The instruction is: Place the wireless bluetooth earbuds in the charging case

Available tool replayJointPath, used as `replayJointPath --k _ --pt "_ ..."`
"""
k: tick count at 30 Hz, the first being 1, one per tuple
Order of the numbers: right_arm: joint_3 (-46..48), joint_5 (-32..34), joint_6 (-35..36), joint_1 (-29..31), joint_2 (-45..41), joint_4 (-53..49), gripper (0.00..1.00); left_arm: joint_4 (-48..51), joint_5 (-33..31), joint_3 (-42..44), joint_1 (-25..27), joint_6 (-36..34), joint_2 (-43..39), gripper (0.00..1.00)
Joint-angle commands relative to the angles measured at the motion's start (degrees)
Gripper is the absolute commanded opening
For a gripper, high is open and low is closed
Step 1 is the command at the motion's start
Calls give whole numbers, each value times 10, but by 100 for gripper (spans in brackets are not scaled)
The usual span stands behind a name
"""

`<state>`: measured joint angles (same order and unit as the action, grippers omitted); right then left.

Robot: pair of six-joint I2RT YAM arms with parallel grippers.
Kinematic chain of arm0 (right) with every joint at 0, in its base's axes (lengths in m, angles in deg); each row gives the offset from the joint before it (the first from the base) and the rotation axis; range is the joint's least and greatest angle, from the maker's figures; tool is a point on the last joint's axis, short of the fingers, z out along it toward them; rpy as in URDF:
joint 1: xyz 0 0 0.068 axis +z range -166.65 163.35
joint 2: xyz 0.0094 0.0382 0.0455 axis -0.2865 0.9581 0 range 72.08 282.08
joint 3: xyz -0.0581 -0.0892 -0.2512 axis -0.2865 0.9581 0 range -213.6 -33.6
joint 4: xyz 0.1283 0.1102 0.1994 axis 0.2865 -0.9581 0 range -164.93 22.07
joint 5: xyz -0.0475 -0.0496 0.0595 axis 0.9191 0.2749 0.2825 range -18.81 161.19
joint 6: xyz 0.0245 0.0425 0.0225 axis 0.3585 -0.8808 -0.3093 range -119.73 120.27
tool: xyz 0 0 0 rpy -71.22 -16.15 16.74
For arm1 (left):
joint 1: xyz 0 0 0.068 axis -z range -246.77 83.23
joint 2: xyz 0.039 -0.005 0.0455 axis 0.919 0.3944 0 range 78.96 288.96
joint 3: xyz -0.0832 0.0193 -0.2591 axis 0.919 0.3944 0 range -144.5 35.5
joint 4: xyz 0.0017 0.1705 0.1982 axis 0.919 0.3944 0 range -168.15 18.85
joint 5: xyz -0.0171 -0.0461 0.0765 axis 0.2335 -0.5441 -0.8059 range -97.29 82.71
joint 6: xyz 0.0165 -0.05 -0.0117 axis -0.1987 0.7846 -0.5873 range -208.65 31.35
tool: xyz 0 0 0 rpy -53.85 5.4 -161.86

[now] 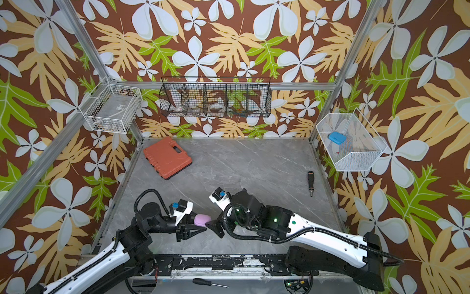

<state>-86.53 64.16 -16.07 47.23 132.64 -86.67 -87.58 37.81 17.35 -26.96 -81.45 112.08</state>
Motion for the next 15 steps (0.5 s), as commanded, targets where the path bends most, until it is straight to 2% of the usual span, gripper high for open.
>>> replayJointPath --k 1,15 --pt "-5 31 -3 -1 -1 4 99 -25 28 1 1 -2 -2 0" --pt "-16 34 -3 -1 -3 -3 98 -26 29 2 1 -3 -2 0"
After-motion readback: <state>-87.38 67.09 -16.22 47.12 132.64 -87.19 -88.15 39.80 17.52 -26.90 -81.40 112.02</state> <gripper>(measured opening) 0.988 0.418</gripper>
